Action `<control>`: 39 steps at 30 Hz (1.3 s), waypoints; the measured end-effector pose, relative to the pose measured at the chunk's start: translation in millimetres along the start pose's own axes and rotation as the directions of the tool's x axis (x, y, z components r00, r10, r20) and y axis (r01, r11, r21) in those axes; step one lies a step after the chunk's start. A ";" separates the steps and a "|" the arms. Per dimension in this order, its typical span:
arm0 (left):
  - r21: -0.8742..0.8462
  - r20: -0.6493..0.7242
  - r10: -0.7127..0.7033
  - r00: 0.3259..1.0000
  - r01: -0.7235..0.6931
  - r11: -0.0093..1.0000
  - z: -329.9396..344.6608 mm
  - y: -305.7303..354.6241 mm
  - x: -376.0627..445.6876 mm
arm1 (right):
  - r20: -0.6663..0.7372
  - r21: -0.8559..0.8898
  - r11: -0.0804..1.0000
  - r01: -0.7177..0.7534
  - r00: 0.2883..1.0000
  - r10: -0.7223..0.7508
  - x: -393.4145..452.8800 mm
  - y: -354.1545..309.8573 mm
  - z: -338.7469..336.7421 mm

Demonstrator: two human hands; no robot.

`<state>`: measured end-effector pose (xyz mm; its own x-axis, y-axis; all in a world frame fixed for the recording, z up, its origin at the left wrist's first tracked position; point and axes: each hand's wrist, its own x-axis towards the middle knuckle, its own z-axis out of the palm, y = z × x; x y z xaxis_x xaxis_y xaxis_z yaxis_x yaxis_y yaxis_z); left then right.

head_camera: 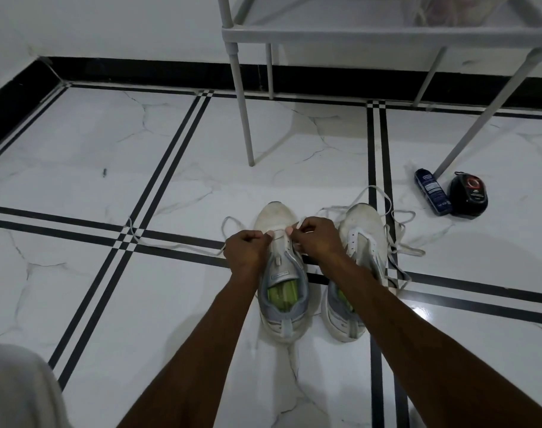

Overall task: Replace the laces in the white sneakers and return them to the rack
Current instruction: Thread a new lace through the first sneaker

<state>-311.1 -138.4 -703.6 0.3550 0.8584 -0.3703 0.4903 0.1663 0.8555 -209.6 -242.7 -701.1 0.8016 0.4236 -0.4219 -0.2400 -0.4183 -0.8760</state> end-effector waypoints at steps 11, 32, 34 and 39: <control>0.057 -0.108 0.164 0.981 -0.159 0.986 9.1 -10.9 -0.6 | 0.087 0.307 0.935 -0.175 0.984 0.156 -2.7 -7.5 -2.0; -0.080 0.008 0.067 0.998 -0.067 0.995 6.3 -5.8 -0.5 | 0.059 0.294 0.940 -0.171 0.985 0.161 -4.8 -12.2 -0.9; -0.128 0.066 0.055 0.996 -0.046 0.991 4.9 2.9 -2.1 | 0.063 0.265 0.952 -0.150 0.988 0.138 -5.7 -13.6 -0.4; -0.249 0.235 0.037 0.971 0.023 0.968 -3.7 32.4 -10.5 | 0.038 0.170 0.985 -0.014 0.999 0.007 -7.4 -28.2 -2.2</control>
<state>-301.9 -140.2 -670.6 0.5502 0.7257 -0.4131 0.2851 0.3018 0.9098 -207.5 -235.8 -672.7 0.7786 0.4504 -0.4369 -0.3404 -0.2816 -0.8971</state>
